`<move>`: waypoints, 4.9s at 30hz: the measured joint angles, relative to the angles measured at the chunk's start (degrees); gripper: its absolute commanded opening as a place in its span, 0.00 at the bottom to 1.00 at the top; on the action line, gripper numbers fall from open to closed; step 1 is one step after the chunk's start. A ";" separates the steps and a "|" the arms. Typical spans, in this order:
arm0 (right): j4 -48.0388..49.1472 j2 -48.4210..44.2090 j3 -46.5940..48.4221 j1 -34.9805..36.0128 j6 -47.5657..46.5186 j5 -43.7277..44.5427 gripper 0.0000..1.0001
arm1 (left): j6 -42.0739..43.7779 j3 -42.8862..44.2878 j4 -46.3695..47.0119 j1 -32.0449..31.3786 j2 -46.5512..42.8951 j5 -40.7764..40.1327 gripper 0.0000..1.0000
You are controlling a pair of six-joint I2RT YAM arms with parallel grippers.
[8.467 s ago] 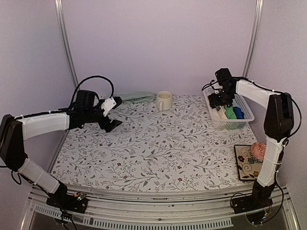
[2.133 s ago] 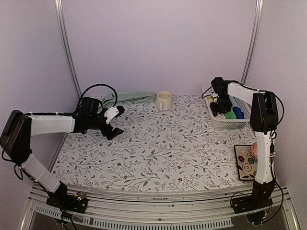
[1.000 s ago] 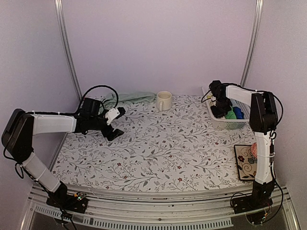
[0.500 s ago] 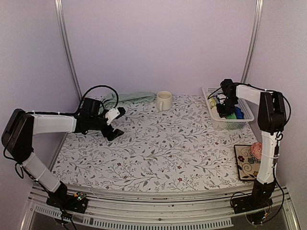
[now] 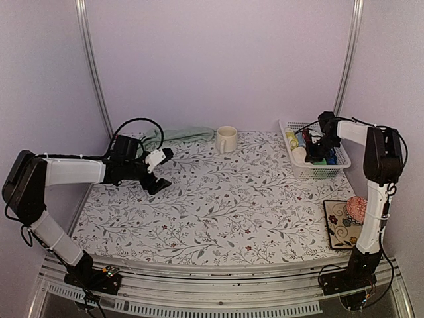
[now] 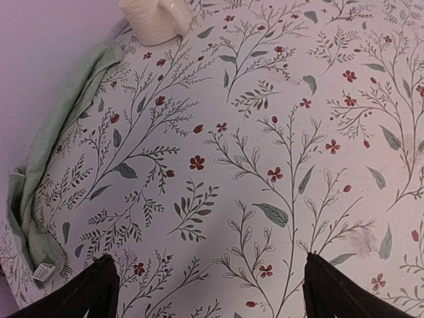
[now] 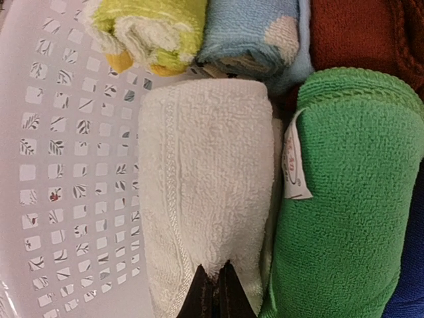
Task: Roll the towels
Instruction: Adjust the towel in the bin, then move the towel to the corner of the board.
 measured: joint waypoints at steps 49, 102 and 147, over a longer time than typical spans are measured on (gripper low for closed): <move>5.11 -3.06 -4.50 -0.28 4.90 1.55 0.32 | 0.00 0.00 -0.17 -0.09 0.00 0.44 0.97; 36.11 -33.38 -34.03 37.86 5.07 6.95 0.99 | -1.92 62.60 -19.61 17.84 48.22 -10.99 0.50; 35.41 -15.76 -14.19 51.41 -13.60 9.29 0.99 | 38.36 -21.07 -38.32 18.23 -43.91 23.65 0.00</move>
